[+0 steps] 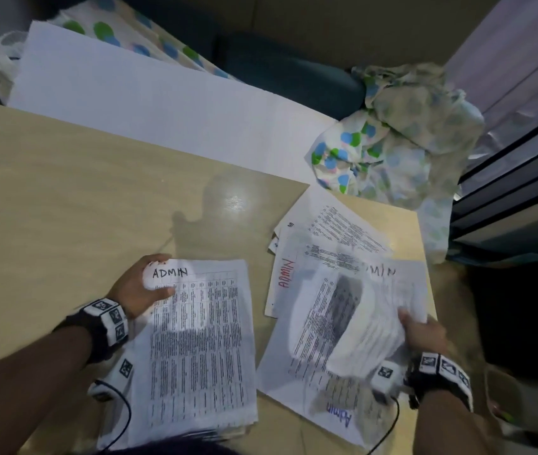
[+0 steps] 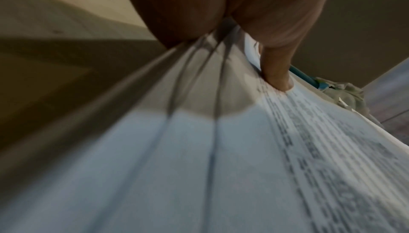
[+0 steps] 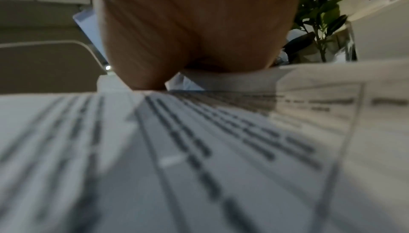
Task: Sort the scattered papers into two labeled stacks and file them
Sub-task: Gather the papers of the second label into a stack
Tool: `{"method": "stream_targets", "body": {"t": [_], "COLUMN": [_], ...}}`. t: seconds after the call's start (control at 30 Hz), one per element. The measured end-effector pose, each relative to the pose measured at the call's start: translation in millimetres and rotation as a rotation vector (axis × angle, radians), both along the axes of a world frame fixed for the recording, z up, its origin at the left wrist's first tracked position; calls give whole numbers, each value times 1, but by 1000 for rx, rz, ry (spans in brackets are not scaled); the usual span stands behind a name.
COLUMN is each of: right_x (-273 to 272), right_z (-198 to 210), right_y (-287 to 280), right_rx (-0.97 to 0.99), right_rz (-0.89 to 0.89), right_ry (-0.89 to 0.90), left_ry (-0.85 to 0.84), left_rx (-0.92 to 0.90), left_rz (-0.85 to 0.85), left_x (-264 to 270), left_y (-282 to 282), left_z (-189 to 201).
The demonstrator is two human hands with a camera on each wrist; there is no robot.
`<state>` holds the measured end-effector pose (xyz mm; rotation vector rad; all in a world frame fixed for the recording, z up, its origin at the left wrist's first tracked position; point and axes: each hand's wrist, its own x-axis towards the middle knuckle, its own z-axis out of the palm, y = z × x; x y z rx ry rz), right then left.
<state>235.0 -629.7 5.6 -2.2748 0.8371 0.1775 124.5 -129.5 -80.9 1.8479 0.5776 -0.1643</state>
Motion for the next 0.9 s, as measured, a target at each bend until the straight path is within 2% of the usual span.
{"method": "stream_targets", "body": {"t": [0.1, 0.3, 0.47, 0.57, 0.7, 0.8, 0.9], "right_x": [-21, -12, -17, -5, 27, 53, 70], "right_z": [-24, -48, -43, -31, -1, 14, 9], "right_y": [4, 27, 45, 42, 47, 64, 74], "right_rx": [-92, -269, -412, -442, -483, -438, -317], "right_rz": [102, 244, 413, 343, 628, 712, 607], "right_ry": [100, 192, 318, 173, 118, 106, 130], "left_ry": [17, 12, 21, 41, 74, 68, 65], "left_rx": [14, 43, 68, 86, 88, 93, 107], "left_rz": [2, 5, 1, 1, -21, -19, -26], "left_x": [1, 1, 1, 0, -2, -3, -2], "left_y": [-1, -3, -2, 0, 4, 4, 4], "left_z": [0, -1, -3, -6, -8, -7, -7]}}
